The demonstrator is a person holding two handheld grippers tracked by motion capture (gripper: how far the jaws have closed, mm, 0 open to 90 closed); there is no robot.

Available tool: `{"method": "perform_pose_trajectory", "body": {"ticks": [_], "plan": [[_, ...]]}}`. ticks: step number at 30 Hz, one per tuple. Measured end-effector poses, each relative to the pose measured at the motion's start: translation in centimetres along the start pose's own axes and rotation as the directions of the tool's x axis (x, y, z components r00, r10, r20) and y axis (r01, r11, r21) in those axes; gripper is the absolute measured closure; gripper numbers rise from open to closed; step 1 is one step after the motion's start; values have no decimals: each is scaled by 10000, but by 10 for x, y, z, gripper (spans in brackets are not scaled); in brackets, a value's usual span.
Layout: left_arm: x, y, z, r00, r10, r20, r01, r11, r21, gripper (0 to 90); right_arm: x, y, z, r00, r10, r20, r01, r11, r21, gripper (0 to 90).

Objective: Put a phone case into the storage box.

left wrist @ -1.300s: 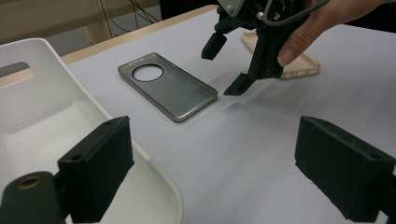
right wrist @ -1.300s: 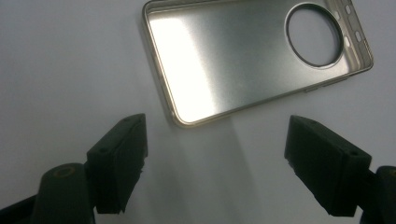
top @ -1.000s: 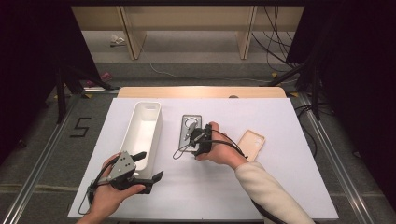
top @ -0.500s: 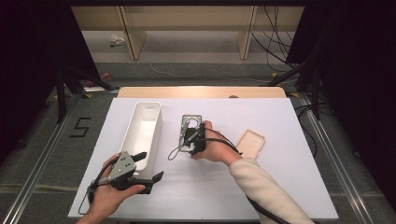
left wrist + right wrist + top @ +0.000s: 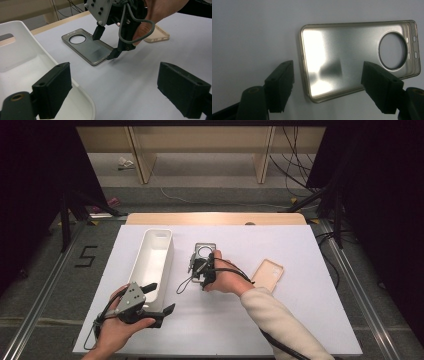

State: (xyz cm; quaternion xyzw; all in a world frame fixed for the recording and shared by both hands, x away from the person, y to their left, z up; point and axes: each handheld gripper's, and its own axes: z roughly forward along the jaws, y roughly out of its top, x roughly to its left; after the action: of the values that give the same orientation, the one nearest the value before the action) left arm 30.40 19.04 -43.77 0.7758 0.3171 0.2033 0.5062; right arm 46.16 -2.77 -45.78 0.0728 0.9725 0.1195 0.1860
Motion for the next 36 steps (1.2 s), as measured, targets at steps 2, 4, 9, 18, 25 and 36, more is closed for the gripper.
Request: {"method": "perform_pose_trajectory", "body": {"ticks": [2, 4, 9, 18, 25, 36], "plan": [[0, 0, 0, 10000, 1, 1, -1, 10000, 0, 120, -1, 0, 1, 10000, -58, 37, 58, 10000, 55, 281], [0, 0, 0, 10000, 3, 0, -3, 10000, -2, 120, -2, 0, 2, 9999, -133, 26, 133, 9998, 139, 285], [0, 0, 0, 10000, 5, 13, -5, 10000, -2, 120, -2, 2, 4, 9994, -339, 32, 338, 9988, 344, 292], [0, 0, 0, 10000, 9, 16, -9, 10000, 1, 121, -1, 7, 6, 9982, -603, 70, 599, 9969, 519, 302], [0, 0, 0, 10000, 14, 33, -14, 10000, 2, 122, 0, 9, 5, 9956, -907, -232, 920, 9937, 642, 400], [-1, 0, 0, 10000, 35, 32, -35, 10000, 13, 125, 1, 14, 5, 9852, -1487, -850, 1558, 9842, 838, 583]]}}
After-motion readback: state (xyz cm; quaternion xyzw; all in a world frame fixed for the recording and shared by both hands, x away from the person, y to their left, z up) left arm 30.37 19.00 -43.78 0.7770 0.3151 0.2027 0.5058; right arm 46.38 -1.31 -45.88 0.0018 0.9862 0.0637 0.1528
